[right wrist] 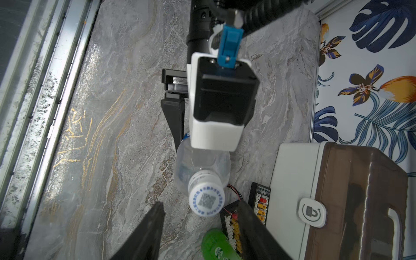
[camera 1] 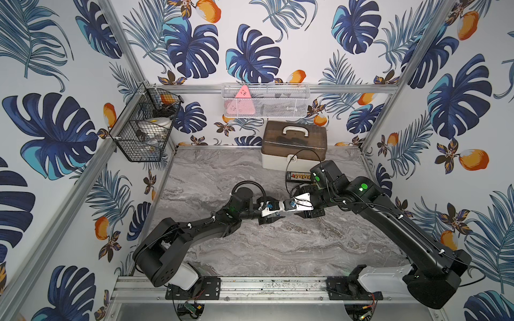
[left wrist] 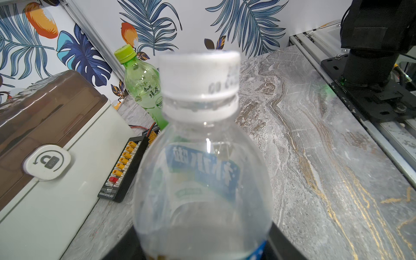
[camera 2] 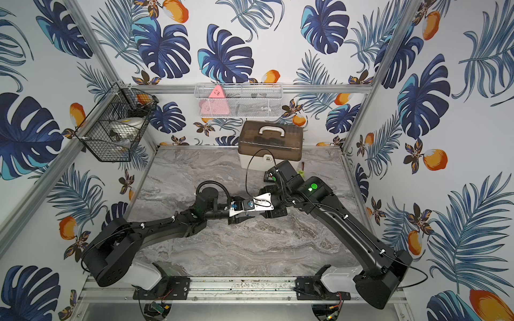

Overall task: Screw on the bottle caps
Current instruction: Screw the bottle cap onto the plastic bottle.

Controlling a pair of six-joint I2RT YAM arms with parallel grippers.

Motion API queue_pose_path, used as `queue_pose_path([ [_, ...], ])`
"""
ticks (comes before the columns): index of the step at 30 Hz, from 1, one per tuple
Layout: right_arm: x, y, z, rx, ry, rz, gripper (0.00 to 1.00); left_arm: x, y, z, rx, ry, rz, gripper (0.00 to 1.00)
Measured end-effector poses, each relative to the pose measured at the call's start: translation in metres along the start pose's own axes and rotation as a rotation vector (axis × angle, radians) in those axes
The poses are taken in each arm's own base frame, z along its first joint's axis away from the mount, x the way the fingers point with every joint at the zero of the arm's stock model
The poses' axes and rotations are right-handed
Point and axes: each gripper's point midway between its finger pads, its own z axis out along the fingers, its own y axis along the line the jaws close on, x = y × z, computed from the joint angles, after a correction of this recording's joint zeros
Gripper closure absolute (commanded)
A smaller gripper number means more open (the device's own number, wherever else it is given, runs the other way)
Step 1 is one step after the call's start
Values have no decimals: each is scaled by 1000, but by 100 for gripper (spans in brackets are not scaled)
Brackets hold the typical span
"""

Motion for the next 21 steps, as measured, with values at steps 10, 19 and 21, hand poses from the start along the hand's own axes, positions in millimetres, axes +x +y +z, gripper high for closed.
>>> queue_pose_path([
  [10,7,-1,12,-11,50,-43,54,0,-2,0,10,-4,-1,42],
  [19,9,3,21,-26,67,-47,64,-1,-3,-1,15,-8,-1,42],
  [21,10,3,22,-28,71,-46,68,0,-3,-1,15,-7,-2,42],
])
